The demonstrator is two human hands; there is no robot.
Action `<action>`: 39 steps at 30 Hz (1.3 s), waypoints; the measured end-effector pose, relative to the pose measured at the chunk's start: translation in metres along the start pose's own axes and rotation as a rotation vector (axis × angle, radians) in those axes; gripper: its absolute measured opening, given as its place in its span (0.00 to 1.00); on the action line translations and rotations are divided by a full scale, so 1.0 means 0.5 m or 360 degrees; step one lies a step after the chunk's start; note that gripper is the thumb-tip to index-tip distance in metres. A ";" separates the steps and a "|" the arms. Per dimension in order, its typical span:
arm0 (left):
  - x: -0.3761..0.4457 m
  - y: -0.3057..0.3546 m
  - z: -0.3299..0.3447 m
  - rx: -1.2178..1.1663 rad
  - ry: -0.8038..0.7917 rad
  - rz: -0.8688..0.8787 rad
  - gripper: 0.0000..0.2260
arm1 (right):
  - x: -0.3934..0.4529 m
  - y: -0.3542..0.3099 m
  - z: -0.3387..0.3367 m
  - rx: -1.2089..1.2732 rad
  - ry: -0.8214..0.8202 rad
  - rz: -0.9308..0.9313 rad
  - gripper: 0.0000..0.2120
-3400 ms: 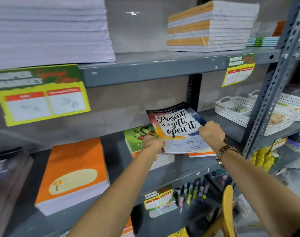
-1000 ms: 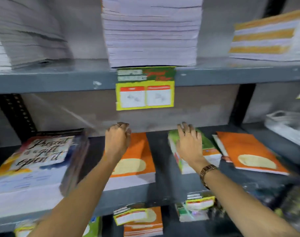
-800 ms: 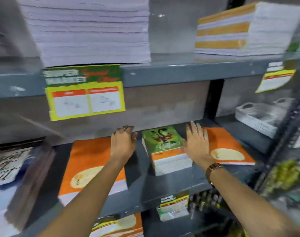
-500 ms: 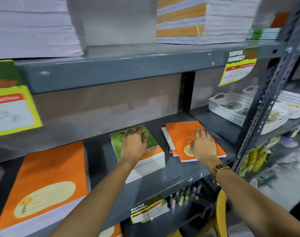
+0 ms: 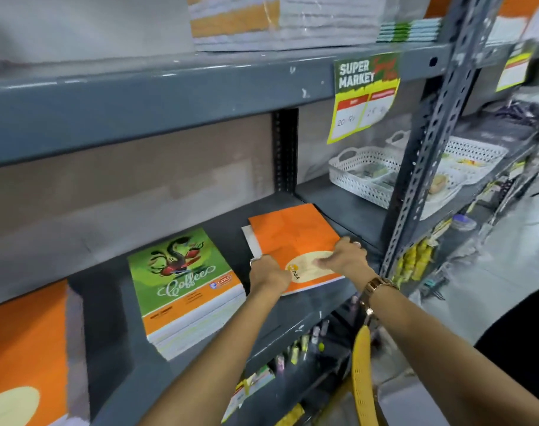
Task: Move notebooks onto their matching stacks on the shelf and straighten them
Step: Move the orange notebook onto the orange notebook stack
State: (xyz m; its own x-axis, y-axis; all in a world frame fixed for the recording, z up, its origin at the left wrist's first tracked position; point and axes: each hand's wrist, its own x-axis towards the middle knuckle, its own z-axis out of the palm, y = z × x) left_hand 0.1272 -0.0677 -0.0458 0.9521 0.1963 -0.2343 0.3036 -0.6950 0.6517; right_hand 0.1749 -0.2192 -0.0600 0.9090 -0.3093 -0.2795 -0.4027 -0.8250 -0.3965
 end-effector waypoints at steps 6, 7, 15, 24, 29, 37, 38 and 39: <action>0.006 -0.003 0.014 -0.0342 -0.0046 -0.0244 0.14 | -0.011 -0.011 0.004 0.0077 0.0372 -0.0070 0.27; 0.004 -0.003 0.018 -0.0356 -0.0038 -0.0258 0.15 | -0.017 -0.009 0.010 0.0105 0.0460 -0.0098 0.22; -0.020 0.014 -0.021 -0.0644 0.0001 -0.0307 0.07 | -0.061 -0.014 -0.005 0.0289 0.0742 -0.0229 0.15; -0.100 -0.020 -0.157 -0.0915 0.0307 -0.0186 0.09 | -0.166 -0.102 -0.032 0.0503 0.0795 -0.0375 0.16; -0.156 -0.101 -0.242 -0.0882 0.0446 -0.0246 0.18 | -0.252 -0.174 0.004 0.0562 0.0703 -0.0506 0.15; -0.249 -0.274 -0.385 -0.0853 0.0751 -0.0315 0.06 | -0.402 -0.325 0.100 0.0641 0.0550 -0.0739 0.14; -0.262 -0.299 -0.402 -0.0889 0.0800 -0.0344 0.10 | -0.422 -0.344 0.115 0.0666 0.0513 -0.0758 0.15; -0.272 -0.324 -0.418 -0.0924 0.0845 -0.0364 0.13 | -0.441 -0.363 0.130 0.0682 0.0477 -0.0775 0.15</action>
State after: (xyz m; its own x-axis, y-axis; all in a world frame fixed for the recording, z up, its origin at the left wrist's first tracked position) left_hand -0.0442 0.1624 0.0312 0.7097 0.6926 -0.1287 0.3234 -0.1580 0.9330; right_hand 0.0406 0.0294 0.0166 0.9620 -0.1205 0.2449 0.1055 -0.6633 -0.7409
